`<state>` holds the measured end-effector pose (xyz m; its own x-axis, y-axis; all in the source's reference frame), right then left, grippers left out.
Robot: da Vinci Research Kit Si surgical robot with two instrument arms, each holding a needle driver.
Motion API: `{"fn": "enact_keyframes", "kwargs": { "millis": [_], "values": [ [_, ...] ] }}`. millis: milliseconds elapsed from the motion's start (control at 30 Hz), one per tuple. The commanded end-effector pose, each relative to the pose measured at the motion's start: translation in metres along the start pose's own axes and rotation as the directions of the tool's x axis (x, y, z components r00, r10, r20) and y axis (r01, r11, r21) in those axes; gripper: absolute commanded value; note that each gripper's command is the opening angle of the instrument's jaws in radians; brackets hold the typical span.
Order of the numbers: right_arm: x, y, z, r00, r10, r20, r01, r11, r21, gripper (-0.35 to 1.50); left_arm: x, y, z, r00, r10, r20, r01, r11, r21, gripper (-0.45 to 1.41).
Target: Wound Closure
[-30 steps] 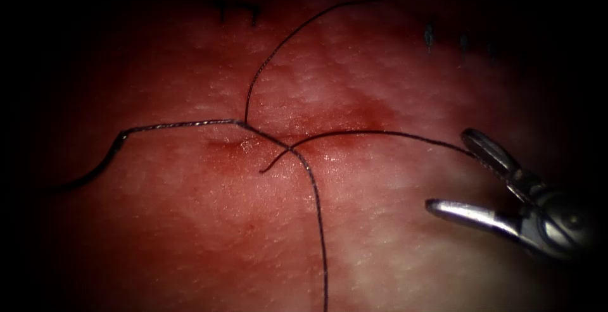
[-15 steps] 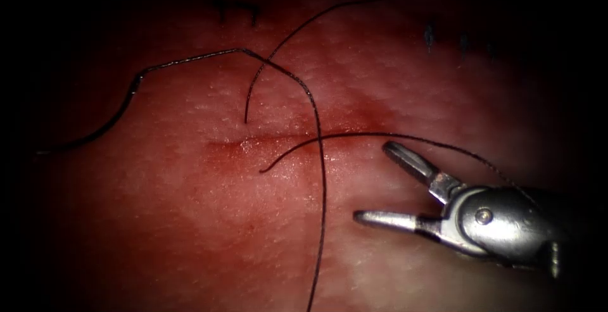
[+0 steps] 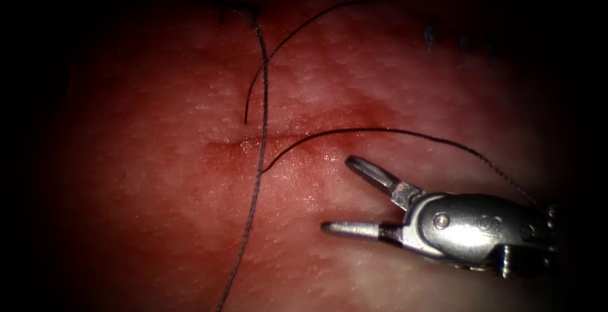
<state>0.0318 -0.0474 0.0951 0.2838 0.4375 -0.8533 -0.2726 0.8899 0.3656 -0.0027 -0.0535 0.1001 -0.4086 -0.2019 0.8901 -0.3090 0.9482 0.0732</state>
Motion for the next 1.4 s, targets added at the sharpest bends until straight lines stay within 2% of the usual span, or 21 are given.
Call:
{"fn": "enact_keyframes", "kwargs": {
  "millis": [33, 67, 100, 200, 233, 267, 300, 333, 367, 400, 433, 467, 500, 533, 567, 600, 700, 800, 1100, 1267, 1400],
  "values": [
    [-0.001, -0.0006, 0.0019, 1.0, 0.001, 0.004, -0.001, 1.0, 0.008, 0.76, 0.0001, -0.0005, 0.0009, 0.999, 0.0, 0.036, -0.006, 0.986, 0.164, -0.45],
    [-0.001, -0.0006, 0.0019, 1.0, 0.001, 0.004, -0.001, 1.0, 0.008, 0.76, 0.0001, -0.0005, 0.0009, 0.999, 0.0, 0.036, -0.006, 0.986, 0.164, -0.45],
    [-0.0013, -0.0006, 0.0024, 1.0, 0.003, 0.01, -0.003, 1.0, 0.012, 0.76, -0.0004, -0.0005, 0.0005, 0.999, -0.001, 0.046, -0.009, 0.977, 0.214, -0.45],
    [-0.002, -0.0008, 0.0042, 1.0, -0.002, 0.024, 0.002, 1.0, 0.022, 0.76, -0.0004, -0.0001, 0.0004, 1.0, 0.001, 0.025, -0.004, 0.992, 0.129, -0.45],
    [-0.0024, -0.001, 0.0053, 1.0, -0.008, 0.027, 0.007, 1.0, 0.023, 0.76, 0.0006, 0.0002, 0.0011, 1.0, 0.001, 0.004, -0.001, 1.0, 0.017, -0.45],
    [-0.0024, -0.001, 0.0053, 1.0, -0.008, 0.027, 0.007, 1.0, 0.023, 0.76, 0.0006, 0.0002, 0.0011, 1.0, 0.001, 0.004, -0.001, 1.0, 0.017, -0.45],
    [-0.0025, -0.001, 0.0056, 1.0, -0.01, 0.027, 0.009, 1.0, 0.022, 0.76, 0.0011, 0.0003, 0.0015, 1.0, 0.0, -0.005, 0.0, 0.999, -0.033, -0.45],
    [-0.0026, -0.001, 0.0061, 1.0, -0.011, 0.027, 0.01, 1.0, 0.019, 0.74, 0.0018, 0.0005, 0.0021, 0.999, -0.012, -0.046, 0.001, 0.972, -0.236, -0.45],
    [-0.0026, -0.001, 0.0065, 1.0, -0.01, 0.028, 0.01, 1.0, 0.016, 0.72, 0.0025, 0.0008, 0.0032, 0.994, -0.047, -0.099, -0.011, 0.853, -0.521, -0.45],
    [-0.0026, -0.001, 0.0065, 1.0, -0.01, 0.028, 0.01, 1.0, 0.016, 0.72, 0.0025, 0.0008, 0.0032, 0.994, -0.047, -0.099, -0.011, 0.853, -0.521, -0.45],
    [-0.0025, -0.001, 0.0066, 1.0, -0.01, 0.028, 0.009, 1.0, 0.014, 0.69, 0.003, 0.0009, 0.0041, 0.99, -0.076, -0.122, -0.025, 0.743, -0.669, -0.45],
    [-0.0024, -0.0009, 0.0066, 0.999, -0.009, 0.031, 0.008, 1.0, 0.015, 0.61, 0.0037, 0.0012, 0.0054, 0.984, -0.112, -0.14, -0.047, 0.593, -0.804, -0.45],
    [-0.0024, -0.0009, 0.0066, 1.0, -0.008, 0.028, 0.008, 1.0, 0.015, 0.54, 0.0041, 0.0013, 0.0061, 0.979, -0.125, -0.164, -0.078, 0.513, -0.855, -0.45],
    [-0.0024, -0.0009, 0.0066, 1.0, -0.008, 0.028, 0.008, 1.0, 0.015, 0.54, 0.0041, 0.0013, 0.0061, 0.979, -0.125, -0.164, -0.078, 0.513, -0.855, -0.45],
    [-0.0023, -0.0008, 0.0065, 1.0, -0.007, 0.028, 0.007, 1.0, 0.016, 0.36, 0.0048, 0.0015, 0.0072, 0.969, -0.146, -0.201, -0.102, 0.504, -0.858, -0.45],
    [-0.0023, -0.0008, 0.0065, 1.0, -0.007, 0.028, 0.007, 1.0, 0.016, 0.36, 0.0048, 0.0015, 0.0072, 0.969, -0.146, -0.201, -0.102, 0.504, -0.858, -0.45],
    [-0.0024, -0.0008, 0.0062, 1.0, -0.008, 0.027, 0.007, 1.0, 0.018, 0.27, 0.0057, 0.0018, 0.0089, 0.936, -0.211, -0.283, -0.149, 0.491, -0.858, -0.45],
    [-0.0025, -0.0007, 0.0059, 1.0, -0.009, 0.026, 0.008, 1.0, 0.023, 0.1, 0.0067, 0.0022, 0.0103, 0.906, -0.253, -0.34, -0.187, 0.479, -0.857, -0.45],
    [-0.0027, -0.0003, 0.0058, 1.0, -0.009, 0.027, 0.009, 1.0, 0.021, 0.09, 0.0114, 0.0034, 0.0133, 0.825, -0.335, -0.455, -0.274, 0.467, -0.841, -0.45],
    [-0.0028, -0.0001, 0.0058, 1.0, -0.009, 0.026, 0.009, 1.0, 0.017, 0.07, 0.0129, 0.0034, 0.0135, 0.818, -0.335, -0.467, -0.295, 0.454, -0.841, -0.45],
    [-0.0029, 0.0004, 0.006, 1.0, -0.008, 0.028, 0.008, 1.0, 0.009, 0.04, 0.0135, 0.0035, 0.013, 0.823, -0.321, -0.467, -0.287, 0.475, -0.832, -0.45]
  ]
}}
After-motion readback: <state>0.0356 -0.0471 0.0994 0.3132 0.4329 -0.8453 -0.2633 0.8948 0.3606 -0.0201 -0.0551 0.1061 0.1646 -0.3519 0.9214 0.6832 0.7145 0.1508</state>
